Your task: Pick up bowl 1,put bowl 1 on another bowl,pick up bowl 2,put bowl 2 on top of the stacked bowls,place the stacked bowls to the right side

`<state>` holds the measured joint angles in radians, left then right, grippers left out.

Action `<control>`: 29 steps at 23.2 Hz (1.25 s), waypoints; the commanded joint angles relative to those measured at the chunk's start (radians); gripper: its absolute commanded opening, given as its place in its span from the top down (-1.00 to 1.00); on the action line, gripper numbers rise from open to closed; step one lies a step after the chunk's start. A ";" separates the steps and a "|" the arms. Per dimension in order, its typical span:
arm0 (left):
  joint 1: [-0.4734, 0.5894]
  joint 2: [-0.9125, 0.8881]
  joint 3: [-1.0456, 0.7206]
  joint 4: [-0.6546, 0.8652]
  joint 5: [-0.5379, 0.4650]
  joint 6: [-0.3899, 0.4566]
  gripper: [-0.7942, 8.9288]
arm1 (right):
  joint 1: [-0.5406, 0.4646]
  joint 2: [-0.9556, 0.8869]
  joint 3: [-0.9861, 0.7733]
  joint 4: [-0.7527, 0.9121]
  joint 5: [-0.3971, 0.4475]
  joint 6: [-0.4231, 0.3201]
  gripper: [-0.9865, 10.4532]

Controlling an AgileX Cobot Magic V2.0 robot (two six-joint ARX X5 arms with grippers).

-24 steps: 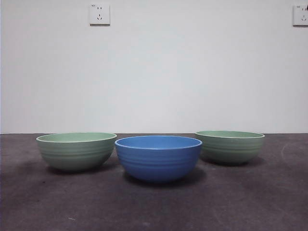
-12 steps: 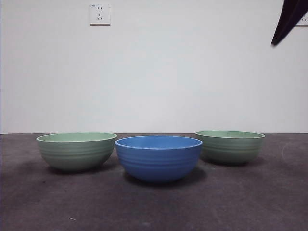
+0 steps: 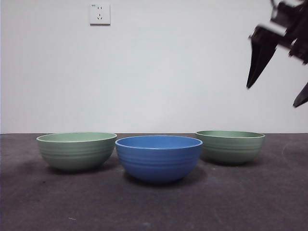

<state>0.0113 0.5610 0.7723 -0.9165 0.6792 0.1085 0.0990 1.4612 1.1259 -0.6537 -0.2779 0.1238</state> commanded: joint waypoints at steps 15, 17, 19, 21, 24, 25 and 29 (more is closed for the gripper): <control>0.001 0.000 0.002 -0.021 0.000 -0.001 -0.26 | 0.026 0.312 0.030 0.200 0.053 0.026 0.59; 0.001 0.000 0.002 -0.021 0.000 0.000 -0.26 | 0.030 0.312 0.030 0.216 0.053 0.033 0.68; 0.001 0.000 0.002 -0.022 0.001 0.000 -0.26 | 0.030 0.312 0.030 0.216 0.053 0.033 0.80; 0.001 0.000 0.002 -0.021 0.001 0.000 -0.26 | 0.030 0.312 0.030 0.217 0.053 0.033 0.85; 0.001 0.000 0.002 -0.022 0.001 0.000 -0.26 | 0.030 0.311 0.032 0.219 0.053 0.033 0.85; 0.001 0.000 0.002 -0.021 0.000 0.000 -0.26 | 0.030 0.305 0.035 0.218 0.051 0.033 0.85; 0.001 0.000 0.002 -0.021 0.000 0.000 -0.26 | 0.053 0.219 0.040 0.214 0.049 0.036 0.85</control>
<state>0.0113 0.5610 0.7723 -0.9401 0.6773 0.1085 0.1467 1.6913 1.1542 -0.4492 -0.2241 0.1505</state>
